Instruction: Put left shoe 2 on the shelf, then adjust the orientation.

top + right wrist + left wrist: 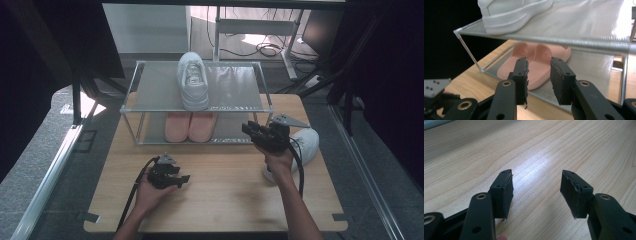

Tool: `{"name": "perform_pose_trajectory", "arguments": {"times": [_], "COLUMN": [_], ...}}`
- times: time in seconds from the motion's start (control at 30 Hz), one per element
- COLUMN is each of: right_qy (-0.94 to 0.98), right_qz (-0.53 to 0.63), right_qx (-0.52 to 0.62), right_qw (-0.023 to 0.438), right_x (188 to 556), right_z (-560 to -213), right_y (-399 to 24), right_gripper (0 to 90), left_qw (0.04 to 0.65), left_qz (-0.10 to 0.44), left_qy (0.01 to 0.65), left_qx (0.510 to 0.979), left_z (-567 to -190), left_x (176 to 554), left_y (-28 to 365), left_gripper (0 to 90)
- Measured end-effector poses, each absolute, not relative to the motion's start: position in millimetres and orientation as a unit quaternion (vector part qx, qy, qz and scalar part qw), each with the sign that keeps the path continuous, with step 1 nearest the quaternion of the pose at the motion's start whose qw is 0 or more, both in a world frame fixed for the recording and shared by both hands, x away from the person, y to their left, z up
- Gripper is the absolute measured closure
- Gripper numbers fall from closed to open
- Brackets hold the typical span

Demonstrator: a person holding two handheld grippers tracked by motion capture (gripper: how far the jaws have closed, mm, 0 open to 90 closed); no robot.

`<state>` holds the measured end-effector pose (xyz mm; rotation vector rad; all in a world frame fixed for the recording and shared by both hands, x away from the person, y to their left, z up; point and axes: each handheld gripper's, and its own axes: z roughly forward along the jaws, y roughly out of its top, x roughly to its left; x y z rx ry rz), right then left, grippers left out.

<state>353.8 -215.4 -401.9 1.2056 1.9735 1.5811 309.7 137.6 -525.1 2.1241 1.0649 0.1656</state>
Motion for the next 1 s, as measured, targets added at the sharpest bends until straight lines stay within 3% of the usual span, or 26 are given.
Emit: {"name": "perform_pose_trajectory", "arguments": {"times": [0.63,1.0], "right_qy": [0.718,0.738], "right_qz": [0.517,0.473], "right_qx": [0.432,0.443], "right_qw": [0.174,0.185], "right_x": [335,325], "right_z": [-429,-445], "right_y": [-225,-227], "right_gripper": [74.0,88.3], "left_qw": [0.370,0.369], "left_qz": [0.067,0.066], "left_qy": [0.416,0.418], "left_qx": [0.828,0.827], "left_z": [-524,-524], "left_x": [309,309], "left_y": [138,139], "left_gripper": [44.4,44.4]}}
